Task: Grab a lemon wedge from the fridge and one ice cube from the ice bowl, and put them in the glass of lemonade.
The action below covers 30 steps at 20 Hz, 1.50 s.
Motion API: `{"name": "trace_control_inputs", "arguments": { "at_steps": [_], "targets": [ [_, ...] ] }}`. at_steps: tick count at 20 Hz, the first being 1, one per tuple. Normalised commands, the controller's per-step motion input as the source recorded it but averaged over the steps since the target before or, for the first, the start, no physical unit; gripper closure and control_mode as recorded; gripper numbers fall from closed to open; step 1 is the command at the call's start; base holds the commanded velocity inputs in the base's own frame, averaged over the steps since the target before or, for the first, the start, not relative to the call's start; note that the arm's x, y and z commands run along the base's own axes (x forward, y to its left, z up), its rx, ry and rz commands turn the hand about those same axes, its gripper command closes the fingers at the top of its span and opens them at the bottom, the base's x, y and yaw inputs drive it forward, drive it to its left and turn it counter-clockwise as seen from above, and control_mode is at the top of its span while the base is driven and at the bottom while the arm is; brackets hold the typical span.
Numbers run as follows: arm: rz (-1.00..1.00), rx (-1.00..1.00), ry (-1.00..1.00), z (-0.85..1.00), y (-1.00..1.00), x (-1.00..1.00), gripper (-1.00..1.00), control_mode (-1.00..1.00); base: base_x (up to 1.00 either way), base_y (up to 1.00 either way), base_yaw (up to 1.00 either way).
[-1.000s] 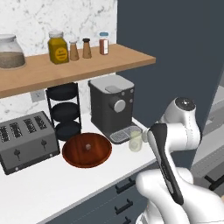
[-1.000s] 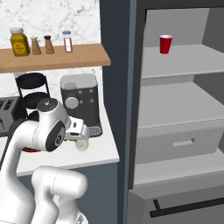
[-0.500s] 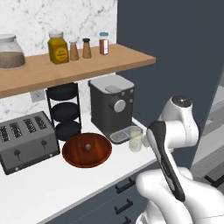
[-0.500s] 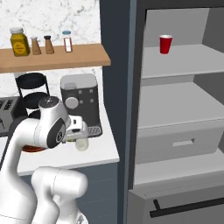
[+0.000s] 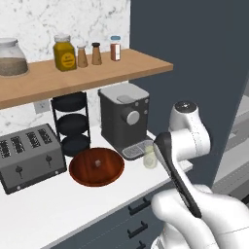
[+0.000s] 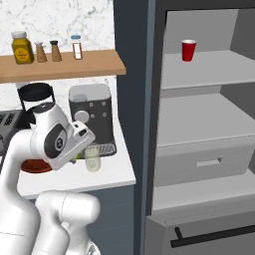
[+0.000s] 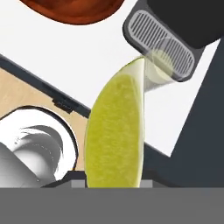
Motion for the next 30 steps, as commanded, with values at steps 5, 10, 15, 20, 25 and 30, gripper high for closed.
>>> {"name": "trace_control_inputs", "arguments": {
  "at_steps": [5, 10, 15, 20, 25, 30],
  "targets": [
    [0.67, -0.35, -0.03, 0.03, 0.0, -0.12, 1.0, -1.0, 0.0, 0.0, 0.0],
    [0.59, -0.37, -0.01, 0.09, 0.0, -0.22, 1.0, -1.0, 0.0, 0.0, 0.0],
    [0.56, -0.44, 0.0, 0.11, 0.0, -0.03, 1.0, -1.0, 0.0, 0.0, 0.0],
    [0.49, -0.49, 0.01, 0.02, 0.0, 0.0, 1.0, -1.0, 0.0, 0.0, 0.0],
    [0.44, -0.45, 0.06, -0.05, -0.01, 0.01, 1.0, -1.0, 0.0, 0.0, 0.0],
    [0.25, -0.41, 0.06, -0.22, -0.07, 0.21, 1.0, -1.0, 0.0, 0.0, 0.0]
  ]
}}
